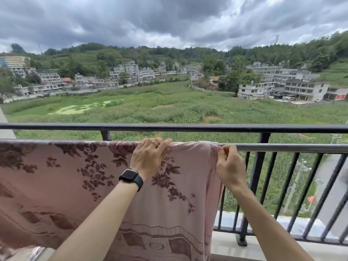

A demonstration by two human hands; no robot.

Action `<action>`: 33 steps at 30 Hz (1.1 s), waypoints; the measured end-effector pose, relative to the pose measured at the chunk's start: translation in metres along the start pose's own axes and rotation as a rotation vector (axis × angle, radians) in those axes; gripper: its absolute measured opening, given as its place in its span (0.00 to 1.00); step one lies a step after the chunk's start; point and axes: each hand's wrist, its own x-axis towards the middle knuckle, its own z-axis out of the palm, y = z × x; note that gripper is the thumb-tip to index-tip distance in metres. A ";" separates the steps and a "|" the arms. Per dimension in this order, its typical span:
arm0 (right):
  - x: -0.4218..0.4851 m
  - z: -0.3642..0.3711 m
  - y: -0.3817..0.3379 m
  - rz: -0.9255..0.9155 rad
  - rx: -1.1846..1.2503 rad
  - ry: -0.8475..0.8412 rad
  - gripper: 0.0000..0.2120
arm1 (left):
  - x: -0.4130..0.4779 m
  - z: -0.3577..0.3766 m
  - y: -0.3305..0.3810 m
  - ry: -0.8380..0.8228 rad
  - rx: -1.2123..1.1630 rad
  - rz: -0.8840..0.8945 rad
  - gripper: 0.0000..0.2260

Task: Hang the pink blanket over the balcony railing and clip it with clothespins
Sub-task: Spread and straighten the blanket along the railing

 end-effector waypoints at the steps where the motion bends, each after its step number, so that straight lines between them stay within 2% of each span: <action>1: -0.001 -0.005 -0.003 -0.017 -0.010 0.028 0.10 | -0.007 -0.002 -0.004 -0.001 -0.006 0.005 0.16; 6: -0.009 -0.006 -0.002 0.061 -0.018 0.239 0.10 | -0.033 -0.005 -0.034 -0.037 -0.047 -0.089 0.14; 8: -0.023 0.008 0.003 0.110 -0.030 0.168 0.12 | -0.042 -0.008 -0.045 -0.043 -0.048 -0.110 0.15; 11: -0.045 0.038 0.007 0.210 0.045 -0.038 0.15 | -0.051 -0.013 -0.059 -0.045 -0.078 -0.177 0.17; 14: -0.042 0.051 -0.007 0.432 0.304 -0.157 0.22 | -0.044 -0.019 -0.054 -0.040 -0.096 -0.181 0.17; 16: -0.039 0.057 -0.021 0.494 0.368 -0.260 0.25 | -0.038 -0.020 -0.044 -0.057 -0.127 -0.118 0.20; 19: -0.045 0.067 -0.037 0.389 0.286 -0.318 0.18 | -0.035 -0.014 -0.032 -0.159 -0.150 -0.036 0.26; 21: -0.043 0.065 -0.041 0.290 0.237 -0.237 0.22 | -0.039 -0.007 -0.036 -0.218 -0.141 -0.010 0.26; 24: -0.037 0.062 -0.056 0.142 0.070 -0.032 0.22 | -0.054 0.003 -0.071 -0.186 -0.115 0.001 0.22; 26: -0.038 0.066 -0.057 0.145 -0.021 0.058 0.20 | -0.063 0.008 -0.098 -0.158 -0.023 -0.002 0.20; 28: -0.046 0.073 -0.050 0.179 -0.060 0.024 0.19 | -0.069 0.012 -0.117 -0.129 0.040 0.003 0.20; 30: -0.056 0.085 -0.038 0.171 -0.146 -0.015 0.17 | -0.072 0.012 -0.129 -0.086 0.037 0.029 0.21; 33: -0.065 0.100 -0.024 0.124 -0.294 0.095 0.12 | -0.075 0.012 -0.143 -0.081 -0.001 0.052 0.20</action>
